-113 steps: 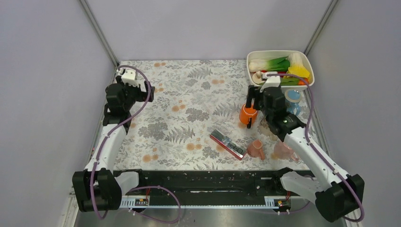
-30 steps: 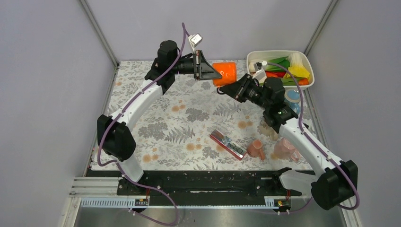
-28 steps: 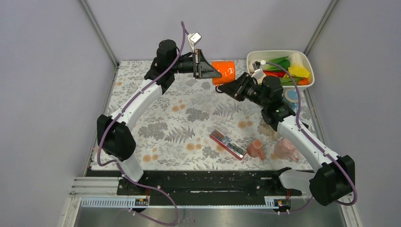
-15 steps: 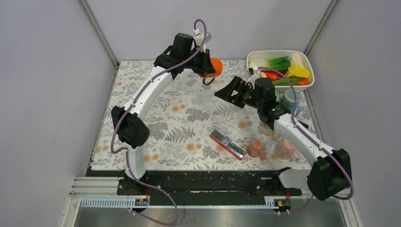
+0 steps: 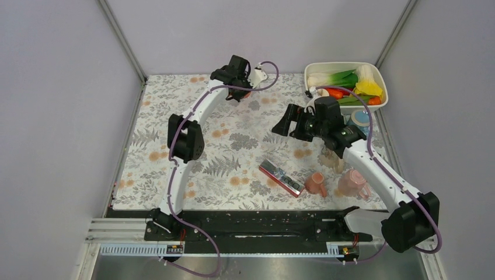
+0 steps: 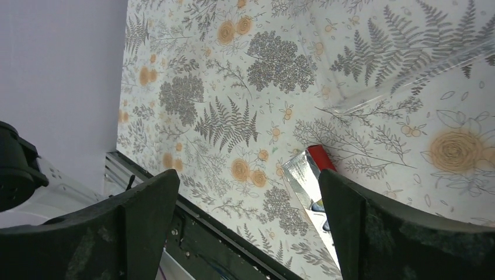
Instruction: Turn the mug right side up
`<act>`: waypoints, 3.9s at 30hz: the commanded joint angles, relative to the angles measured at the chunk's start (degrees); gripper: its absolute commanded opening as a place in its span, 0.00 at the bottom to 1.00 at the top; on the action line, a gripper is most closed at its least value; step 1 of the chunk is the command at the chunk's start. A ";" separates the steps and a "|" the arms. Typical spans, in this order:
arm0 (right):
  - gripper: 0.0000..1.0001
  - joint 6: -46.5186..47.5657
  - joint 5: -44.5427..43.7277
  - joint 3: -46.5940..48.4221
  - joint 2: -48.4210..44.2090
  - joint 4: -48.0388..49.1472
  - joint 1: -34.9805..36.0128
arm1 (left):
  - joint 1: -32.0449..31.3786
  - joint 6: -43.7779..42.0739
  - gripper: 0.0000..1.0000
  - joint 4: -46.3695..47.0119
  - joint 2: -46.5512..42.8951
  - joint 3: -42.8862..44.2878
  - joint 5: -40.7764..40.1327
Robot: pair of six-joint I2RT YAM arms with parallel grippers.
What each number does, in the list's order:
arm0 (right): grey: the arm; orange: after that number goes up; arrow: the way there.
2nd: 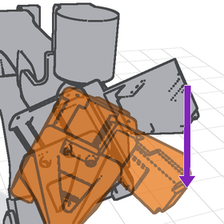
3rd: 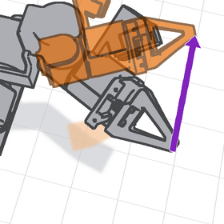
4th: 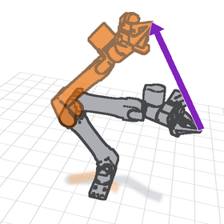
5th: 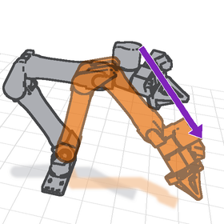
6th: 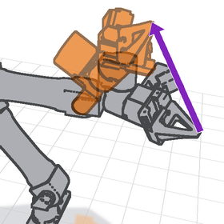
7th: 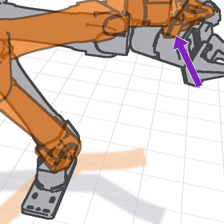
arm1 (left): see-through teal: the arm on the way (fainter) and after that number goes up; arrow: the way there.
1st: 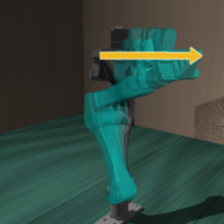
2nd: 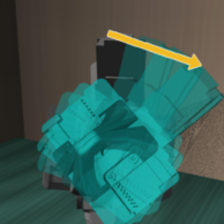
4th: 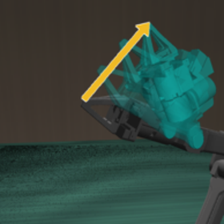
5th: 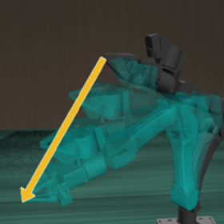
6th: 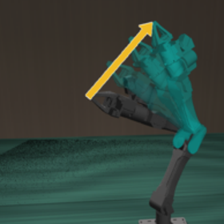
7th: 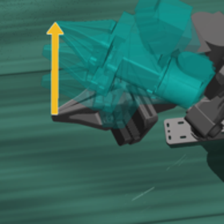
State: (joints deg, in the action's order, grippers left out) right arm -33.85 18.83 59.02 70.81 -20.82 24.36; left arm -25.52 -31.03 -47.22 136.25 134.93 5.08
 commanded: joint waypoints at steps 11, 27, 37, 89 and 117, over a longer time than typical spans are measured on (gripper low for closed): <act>0.99 6.29 -5.58 2.16 -8.56 -11.40 -0.07 | 2.10 -41.42 0.00 -1.38 1.37 -1.75 1.18; 1.00 6.21 -9.88 3.85 -7.70 -15.32 -0.08 | 3.94 -49.41 0.18 1.72 5.46 -0.68 -3.85; 0.99 10.01 -22.96 10.12 -5.82 -26.23 -0.44 | 3.92 -39.06 0.73 6.78 -2.09 -2.04 2.21; 0.61 -2.44 -26.39 -25.23 -7.29 -8.07 -0.36 | 1.79 12.66 0.79 -1.79 -49.55 -41.97 22.38; 0.54 7.13 -26.06 -20.48 -0.42 -10.24 -0.23 | 1.79 12.00 0.79 -1.79 -50.16 -41.24 21.02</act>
State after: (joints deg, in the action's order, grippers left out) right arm -29.52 -6.20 35.83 67.07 -33.58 23.94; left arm -23.79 -19.05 -50.94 87.74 93.12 25.47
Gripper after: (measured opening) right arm 0.599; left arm 0.798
